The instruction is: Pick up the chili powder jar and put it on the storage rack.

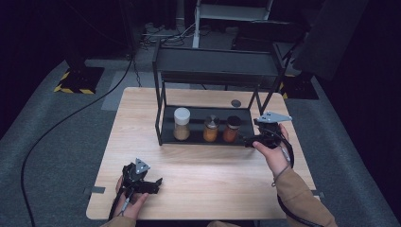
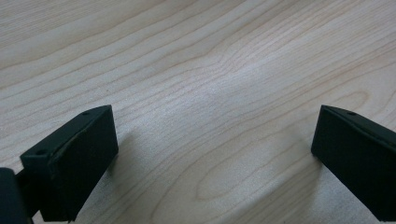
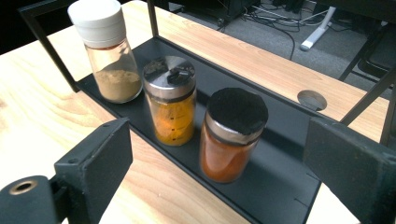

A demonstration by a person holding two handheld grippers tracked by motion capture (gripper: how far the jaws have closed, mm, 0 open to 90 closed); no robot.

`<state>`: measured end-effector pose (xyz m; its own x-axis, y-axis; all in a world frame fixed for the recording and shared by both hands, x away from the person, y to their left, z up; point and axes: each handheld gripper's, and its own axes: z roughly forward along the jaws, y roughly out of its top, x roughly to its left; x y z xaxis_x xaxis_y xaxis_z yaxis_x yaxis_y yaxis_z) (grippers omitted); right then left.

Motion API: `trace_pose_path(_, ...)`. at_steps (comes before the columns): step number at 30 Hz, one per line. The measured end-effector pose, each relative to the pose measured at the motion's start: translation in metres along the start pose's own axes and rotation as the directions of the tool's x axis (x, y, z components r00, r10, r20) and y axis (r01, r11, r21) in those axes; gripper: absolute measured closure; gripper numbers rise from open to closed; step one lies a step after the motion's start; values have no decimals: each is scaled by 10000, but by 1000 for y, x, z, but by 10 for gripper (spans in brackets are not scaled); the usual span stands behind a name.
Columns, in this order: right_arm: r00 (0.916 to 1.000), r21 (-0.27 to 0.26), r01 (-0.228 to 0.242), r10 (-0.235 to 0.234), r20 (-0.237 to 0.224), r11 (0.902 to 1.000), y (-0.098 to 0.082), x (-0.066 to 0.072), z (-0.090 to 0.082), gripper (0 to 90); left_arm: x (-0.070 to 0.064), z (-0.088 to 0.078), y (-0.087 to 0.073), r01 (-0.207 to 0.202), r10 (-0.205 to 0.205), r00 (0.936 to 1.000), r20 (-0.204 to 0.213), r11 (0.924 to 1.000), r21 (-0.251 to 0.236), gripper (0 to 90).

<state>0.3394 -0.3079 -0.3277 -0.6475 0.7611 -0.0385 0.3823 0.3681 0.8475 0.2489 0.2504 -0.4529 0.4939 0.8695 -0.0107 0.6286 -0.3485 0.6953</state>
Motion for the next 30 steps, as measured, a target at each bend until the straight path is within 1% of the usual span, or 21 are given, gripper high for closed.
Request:
trace_pose_path(3,10000,-46,9,-10,-93,10000,-5,1,-4,83,0,0,0,-4,4,10000,2,10000,1,2)
trace_pose_path(11,9995,-90,242,-244,-219,9997,-16,5,-13,82,0,0,0,-12,12,10000,2,10000,4,2)
trace_pose_path(19,9988,10,355,-355,-336,9994,-32,8,-16,83,0,0,0,-20,20,10000,3,10000,8,2)
trace_pose_path(26,9988,89,285,-281,-396,9996,-49,5,-18,77,0,0,0,-18,18,10000,4,10000,9,2)
trace_pose_path(30,9986,131,332,-326,-423,9994,-59,4,-18,75,0,0,0,-21,21,10000,3,10000,9,2)
